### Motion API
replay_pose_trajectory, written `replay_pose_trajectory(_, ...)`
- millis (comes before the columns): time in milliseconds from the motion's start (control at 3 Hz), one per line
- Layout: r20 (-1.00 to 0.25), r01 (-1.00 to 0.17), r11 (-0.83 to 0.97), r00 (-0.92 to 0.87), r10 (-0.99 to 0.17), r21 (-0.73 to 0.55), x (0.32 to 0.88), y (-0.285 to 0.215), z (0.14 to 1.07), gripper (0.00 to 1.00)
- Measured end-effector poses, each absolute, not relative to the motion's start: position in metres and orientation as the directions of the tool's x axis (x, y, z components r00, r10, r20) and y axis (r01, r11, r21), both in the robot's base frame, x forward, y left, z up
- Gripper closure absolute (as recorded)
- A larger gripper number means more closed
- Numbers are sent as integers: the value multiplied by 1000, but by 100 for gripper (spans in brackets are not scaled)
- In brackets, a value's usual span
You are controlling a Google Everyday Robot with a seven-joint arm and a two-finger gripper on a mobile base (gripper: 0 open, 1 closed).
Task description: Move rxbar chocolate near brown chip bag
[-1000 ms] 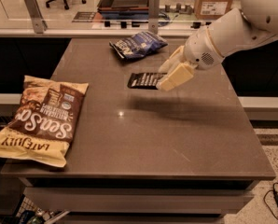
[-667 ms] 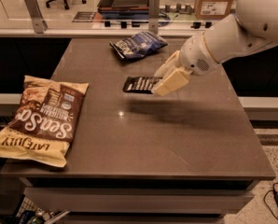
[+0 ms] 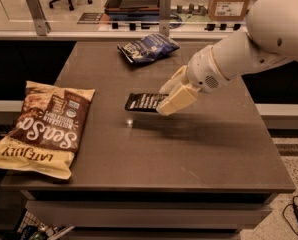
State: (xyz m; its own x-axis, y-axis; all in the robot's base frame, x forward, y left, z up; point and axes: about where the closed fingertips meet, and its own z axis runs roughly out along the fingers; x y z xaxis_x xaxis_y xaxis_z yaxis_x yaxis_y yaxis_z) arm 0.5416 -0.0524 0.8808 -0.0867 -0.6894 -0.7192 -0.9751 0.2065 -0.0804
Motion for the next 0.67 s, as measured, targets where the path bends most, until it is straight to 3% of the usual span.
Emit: replay_pose_trajectory(667, -718, -985, 164, -75, -692, -55, 525, -28, 875, 100)
